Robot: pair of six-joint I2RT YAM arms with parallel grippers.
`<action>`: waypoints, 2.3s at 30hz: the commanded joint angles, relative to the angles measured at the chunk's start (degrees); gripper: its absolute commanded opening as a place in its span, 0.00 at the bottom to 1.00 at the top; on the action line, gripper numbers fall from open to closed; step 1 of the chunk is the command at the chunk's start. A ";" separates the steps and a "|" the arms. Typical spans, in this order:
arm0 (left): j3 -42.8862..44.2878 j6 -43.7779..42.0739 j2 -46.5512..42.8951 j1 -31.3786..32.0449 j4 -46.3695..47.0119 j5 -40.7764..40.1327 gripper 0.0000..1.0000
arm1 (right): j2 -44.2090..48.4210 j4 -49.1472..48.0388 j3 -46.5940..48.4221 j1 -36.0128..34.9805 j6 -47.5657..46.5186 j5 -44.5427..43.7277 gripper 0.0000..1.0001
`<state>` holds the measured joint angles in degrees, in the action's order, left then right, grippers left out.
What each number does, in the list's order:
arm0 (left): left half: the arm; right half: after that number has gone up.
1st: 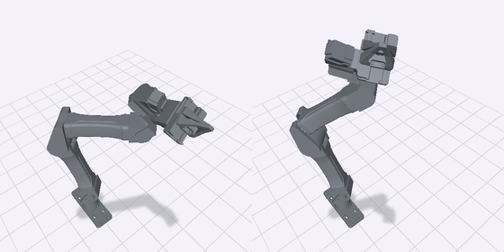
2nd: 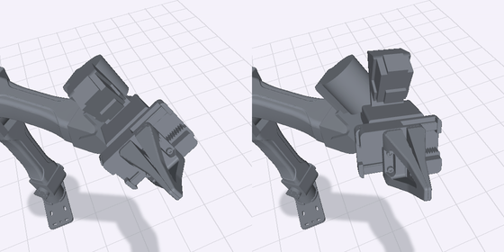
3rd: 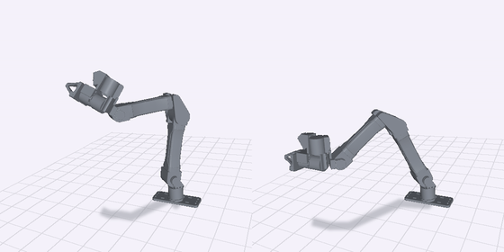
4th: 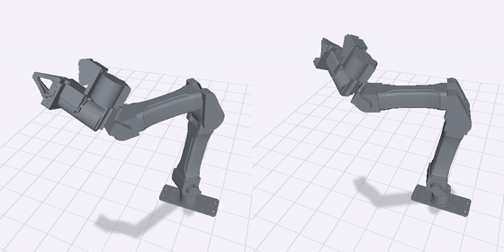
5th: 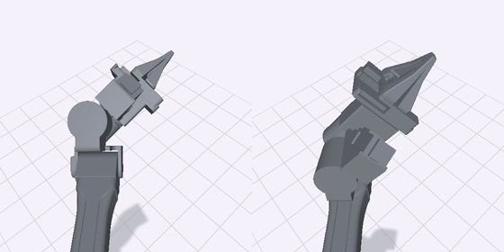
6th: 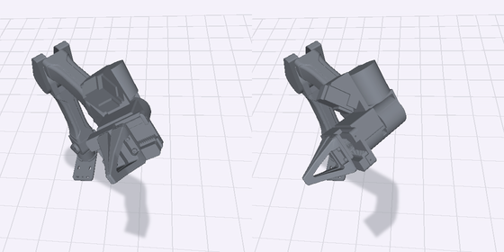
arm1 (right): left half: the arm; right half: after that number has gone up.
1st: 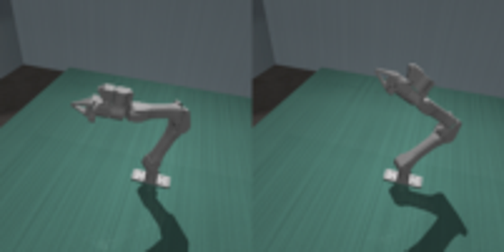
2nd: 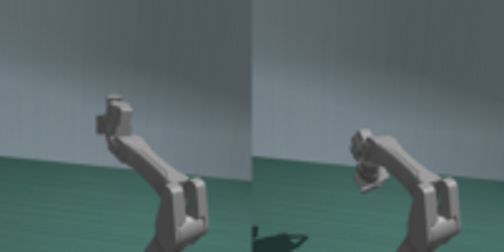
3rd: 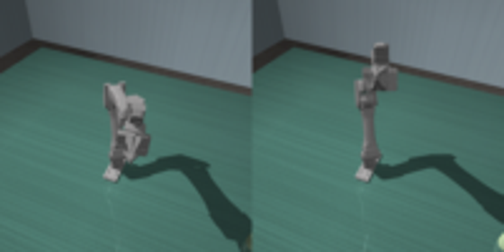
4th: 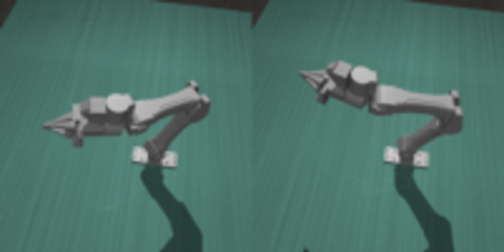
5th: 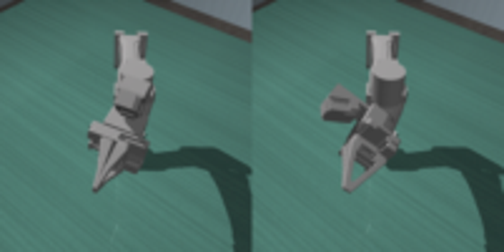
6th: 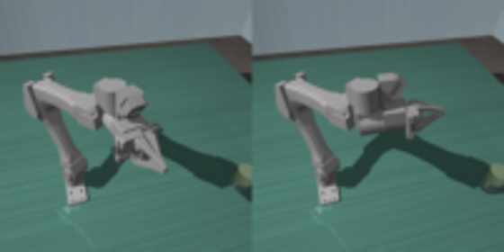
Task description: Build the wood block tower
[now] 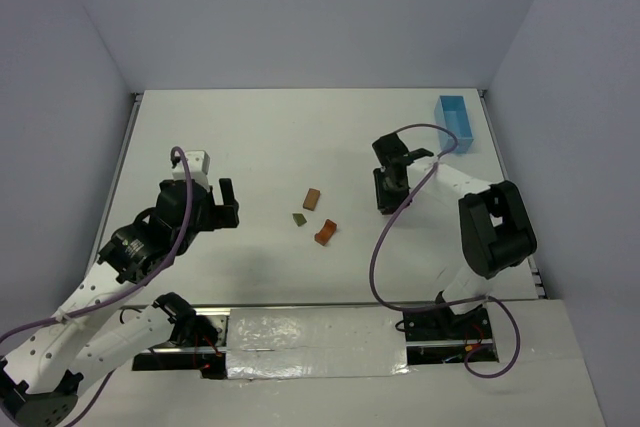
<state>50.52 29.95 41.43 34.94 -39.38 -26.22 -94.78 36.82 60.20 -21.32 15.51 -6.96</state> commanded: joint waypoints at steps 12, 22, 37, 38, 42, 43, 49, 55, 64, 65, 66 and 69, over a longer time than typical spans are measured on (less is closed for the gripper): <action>0.37 -1.48 -0.03 0.22 2.02 1.26 0.99 | -3.04 0.27 4.92 1.11 -1.18 -1.91 0.16; 0.28 -1.57 -0.21 0.13 2.28 1.52 0.99 | -3.92 0.18 4.84 1.63 -1.80 -1.30 0.18; 0.28 -1.83 0.05 0.13 2.37 2.05 1.00 | -1.37 0.36 3.69 1.55 -3.11 0.54 0.21; 0.28 -1.83 0.05 0.13 2.37 2.05 1.00 | -0.93 0.45 3.43 1.63 -3.11 0.55 0.21; 0.28 -2.00 -0.03 0.13 2.46 2.31 0.99 | -0.40 0.97 3.34 1.63 -3.99 0.46 0.23; 0.19 -2.01 0.05 0.22 2.46 2.40 1.00 | -0.49 0.97 3.43 1.55 -4.17 0.46 0.23; 0.10 -2.27 -0.12 0.13 2.72 2.84 1.00 | -1.37 2.03 4.04 1.55 -5.22 0.11 0.20; 0.01 -2.53 -0.12 0.13 2.90 3.45 1.00 | -1.11 2.73 4.22 1.55 -5.75 -2.17 0.17; -0.07 -2.62 -0.30 0.13 2.99 3.54 0.99 | -1.90 2.82 5.97 1.46 -6.89 -1.22 0.19; -0.07 -2.71 -0.30 0.22 2.99 3.63 0.99 | -2.07 2.82 6.15 1.46 -6.98 -0.60 0.19; -0.07 -2.71 -0.30 0.13 3.08 3.63 1.00 | -2.25 2.91 6.33 1.37 -7.24 -0.42 0.20; -0.07 -2.71 -0.12 0.13 3.08 3.72 0.99 | -2.95 3.08 7.12 1.37 -7.86 0.28 0.22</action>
<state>50.50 28.47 41.54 34.94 -38.54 -22.76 -97.60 39.07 64.23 -20.08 8.95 -7.57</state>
